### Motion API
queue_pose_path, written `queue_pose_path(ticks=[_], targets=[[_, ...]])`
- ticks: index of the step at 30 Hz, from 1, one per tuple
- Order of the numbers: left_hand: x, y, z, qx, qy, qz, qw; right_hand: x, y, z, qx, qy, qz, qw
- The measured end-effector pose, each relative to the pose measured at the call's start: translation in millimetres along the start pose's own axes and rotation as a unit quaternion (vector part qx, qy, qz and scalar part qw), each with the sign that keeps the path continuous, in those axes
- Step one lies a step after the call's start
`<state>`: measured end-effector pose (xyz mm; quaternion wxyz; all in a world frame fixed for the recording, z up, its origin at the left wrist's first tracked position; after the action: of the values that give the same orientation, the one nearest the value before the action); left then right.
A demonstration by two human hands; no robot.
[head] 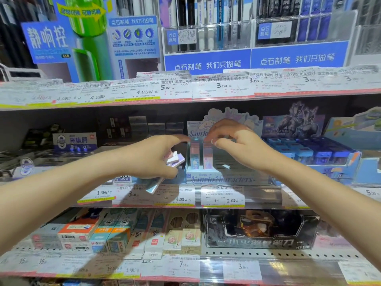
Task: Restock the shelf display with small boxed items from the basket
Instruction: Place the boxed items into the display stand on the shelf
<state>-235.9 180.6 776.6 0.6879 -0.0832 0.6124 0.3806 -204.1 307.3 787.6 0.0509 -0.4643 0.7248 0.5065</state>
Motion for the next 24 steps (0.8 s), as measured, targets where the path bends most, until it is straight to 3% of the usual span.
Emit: queue_pose_path(ticks=[4,6,10,19,24], targets=[[-5,-3,-8,-0.084,-0.186,0.047,0.978,-14,-6,-19,0.020,0.099,0.065,0.993],[-2,-5,-6,-0.115,-0.287,0.037,0.950,-8,-10,-29,0.052,0.150,0.043,0.986],[-1,-7,8,-0.107,-0.361,0.048,0.925,5,-13,-40,0.086,0.184,-0.014,0.979],[8,-9,24,-0.102,-0.366,-0.014,0.925,10,-18,-40,0.151,0.265,-0.088,0.948],[7,-10,24,-0.102,-0.367,-0.033,0.924,2,-18,-24,0.196,0.286,-0.064,0.936]])
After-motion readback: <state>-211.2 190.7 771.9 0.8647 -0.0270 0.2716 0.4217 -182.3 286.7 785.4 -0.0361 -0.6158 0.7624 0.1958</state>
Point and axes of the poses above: each hand's wrist, its own y-axis towards the middle knuckle, its own x-axis out of the palm, z = x × y, the point moved 9 cm from there along y, towards the middle knuckle, and after that the axes turned 12 degrees about z, right-handed, at the moved point
